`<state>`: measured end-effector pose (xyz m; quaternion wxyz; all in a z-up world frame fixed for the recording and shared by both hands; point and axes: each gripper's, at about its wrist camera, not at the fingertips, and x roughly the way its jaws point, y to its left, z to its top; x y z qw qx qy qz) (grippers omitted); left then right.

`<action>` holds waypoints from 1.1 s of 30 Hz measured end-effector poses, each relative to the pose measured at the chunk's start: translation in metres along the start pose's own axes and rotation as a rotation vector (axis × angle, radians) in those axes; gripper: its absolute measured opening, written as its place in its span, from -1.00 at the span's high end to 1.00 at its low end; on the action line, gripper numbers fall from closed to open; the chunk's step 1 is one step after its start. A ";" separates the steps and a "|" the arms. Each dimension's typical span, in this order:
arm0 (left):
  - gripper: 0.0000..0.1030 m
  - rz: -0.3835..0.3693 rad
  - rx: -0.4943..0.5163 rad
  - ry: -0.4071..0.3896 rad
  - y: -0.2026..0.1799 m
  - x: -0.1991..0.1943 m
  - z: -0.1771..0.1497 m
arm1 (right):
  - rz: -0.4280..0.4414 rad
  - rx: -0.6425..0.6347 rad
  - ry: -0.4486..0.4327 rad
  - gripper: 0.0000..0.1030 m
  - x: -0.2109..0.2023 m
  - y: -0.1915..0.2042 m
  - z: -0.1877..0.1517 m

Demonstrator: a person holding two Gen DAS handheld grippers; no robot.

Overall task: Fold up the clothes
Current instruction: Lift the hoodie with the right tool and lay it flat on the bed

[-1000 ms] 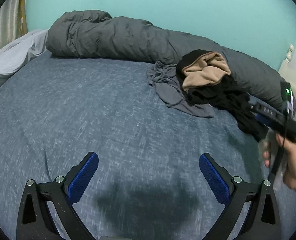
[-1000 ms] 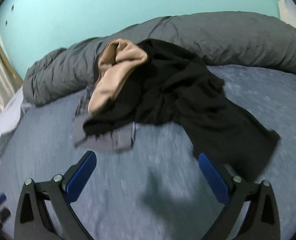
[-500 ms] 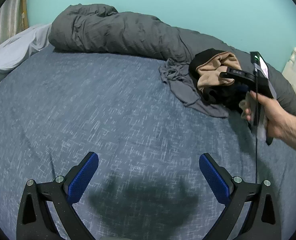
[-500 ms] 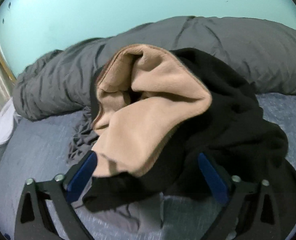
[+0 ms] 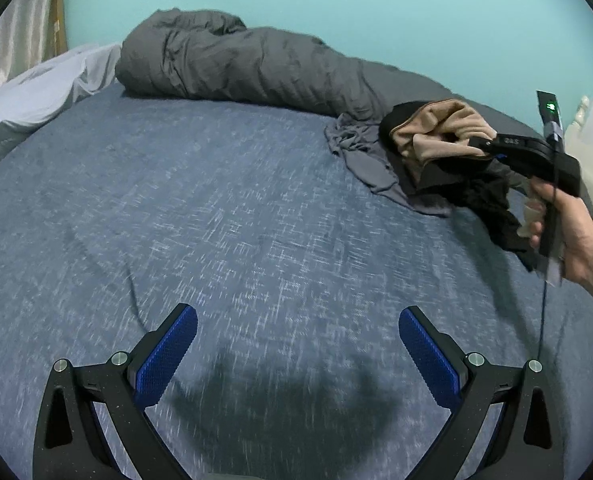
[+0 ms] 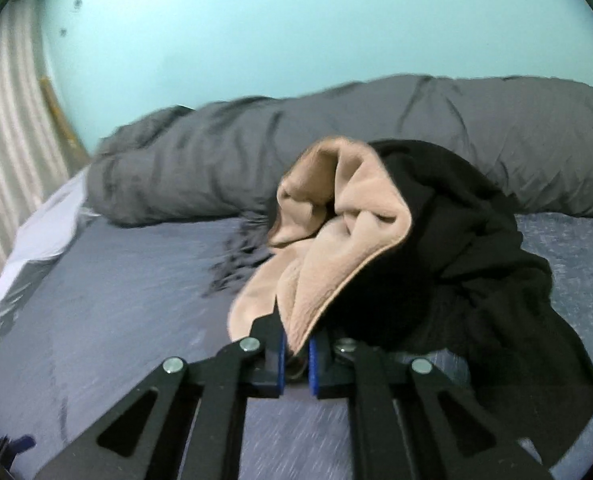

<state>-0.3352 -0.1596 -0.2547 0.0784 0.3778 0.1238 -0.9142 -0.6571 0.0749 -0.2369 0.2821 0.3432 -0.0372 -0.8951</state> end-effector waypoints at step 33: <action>-0.99 -0.113 -0.007 -0.129 0.016 -0.265 -0.145 | 0.325 -0.102 -0.069 0.88 -0.437 0.205 -0.136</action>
